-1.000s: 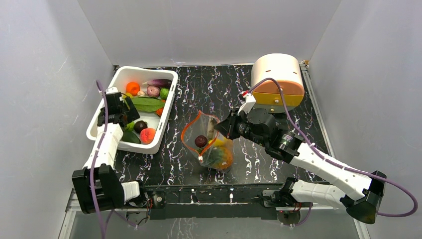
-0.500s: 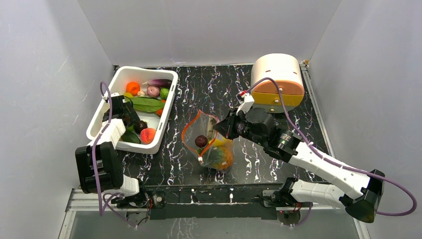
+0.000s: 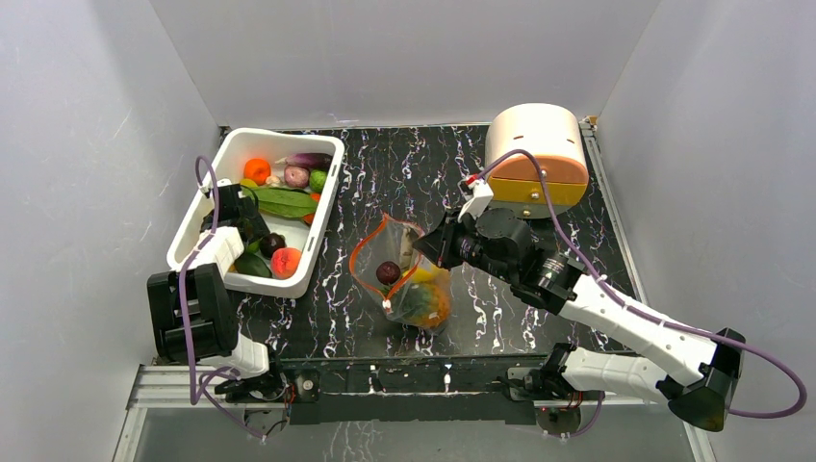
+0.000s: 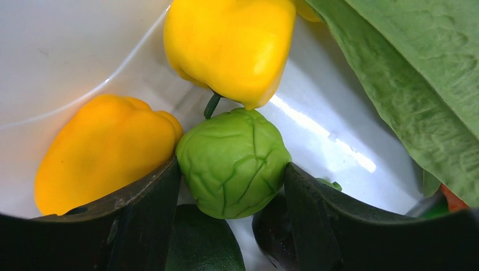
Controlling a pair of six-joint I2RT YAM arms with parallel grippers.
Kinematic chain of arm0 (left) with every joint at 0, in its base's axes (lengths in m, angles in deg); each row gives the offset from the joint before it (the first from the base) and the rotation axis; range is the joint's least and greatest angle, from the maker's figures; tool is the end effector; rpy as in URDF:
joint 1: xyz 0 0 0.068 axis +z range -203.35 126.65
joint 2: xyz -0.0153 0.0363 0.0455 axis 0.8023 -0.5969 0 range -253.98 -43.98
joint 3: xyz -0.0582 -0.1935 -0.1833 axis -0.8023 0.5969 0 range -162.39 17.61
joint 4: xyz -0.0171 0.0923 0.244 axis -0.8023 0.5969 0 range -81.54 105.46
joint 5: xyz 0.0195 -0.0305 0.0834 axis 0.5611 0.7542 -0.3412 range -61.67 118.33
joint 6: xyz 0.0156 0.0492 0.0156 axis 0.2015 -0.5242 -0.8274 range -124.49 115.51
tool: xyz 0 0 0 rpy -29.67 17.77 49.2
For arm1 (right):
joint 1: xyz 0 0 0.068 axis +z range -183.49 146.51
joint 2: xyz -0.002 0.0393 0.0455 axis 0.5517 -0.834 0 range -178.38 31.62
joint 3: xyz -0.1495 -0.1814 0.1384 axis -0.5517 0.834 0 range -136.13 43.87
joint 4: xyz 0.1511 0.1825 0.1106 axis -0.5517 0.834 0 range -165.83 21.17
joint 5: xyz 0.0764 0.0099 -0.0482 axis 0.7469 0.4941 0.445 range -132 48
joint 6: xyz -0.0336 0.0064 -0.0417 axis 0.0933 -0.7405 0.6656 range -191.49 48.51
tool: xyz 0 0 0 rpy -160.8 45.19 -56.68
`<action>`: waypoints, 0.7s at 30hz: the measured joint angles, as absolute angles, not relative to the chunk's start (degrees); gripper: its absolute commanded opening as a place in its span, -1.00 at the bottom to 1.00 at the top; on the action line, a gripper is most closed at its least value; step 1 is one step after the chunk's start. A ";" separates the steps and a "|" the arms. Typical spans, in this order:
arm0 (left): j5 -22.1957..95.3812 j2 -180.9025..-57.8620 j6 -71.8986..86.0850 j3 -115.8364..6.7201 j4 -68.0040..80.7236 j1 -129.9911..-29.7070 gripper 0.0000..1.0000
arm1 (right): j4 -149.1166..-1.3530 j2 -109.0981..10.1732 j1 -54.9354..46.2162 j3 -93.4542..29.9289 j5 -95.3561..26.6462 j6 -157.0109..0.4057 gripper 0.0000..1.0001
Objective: Place the food in the zip-top bag and seal the zipper
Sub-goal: Pick up the fake vegetable from the bin.
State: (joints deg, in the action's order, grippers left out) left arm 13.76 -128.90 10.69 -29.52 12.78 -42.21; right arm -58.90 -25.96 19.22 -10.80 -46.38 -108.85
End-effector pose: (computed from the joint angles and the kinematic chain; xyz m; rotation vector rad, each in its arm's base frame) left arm 0.2999 0.0683 0.2010 -0.6470 2.1969 0.2563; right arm 0.1410 0.1808 0.3467 -0.2181 2.0312 0.9594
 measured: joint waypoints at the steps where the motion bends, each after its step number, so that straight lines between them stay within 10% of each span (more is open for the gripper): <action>1: 13.89 -128.90 10.67 -29.52 12.78 -42.21 0.01 | -58.88 -25.90 19.22 -10.80 -46.38 -108.85 -1.00; 21: 19.10 -123.28 9.19 -29.46 17.26 -42.21 -0.29 | -56.61 -22.97 19.22 -10.80 -46.51 -109.60 -1.00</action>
State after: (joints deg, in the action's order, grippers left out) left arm 19.10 -123.28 9.19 -29.46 17.26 -42.21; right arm -56.61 -22.97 19.22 -10.80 -46.51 -109.60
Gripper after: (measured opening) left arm 0.596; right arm 0.010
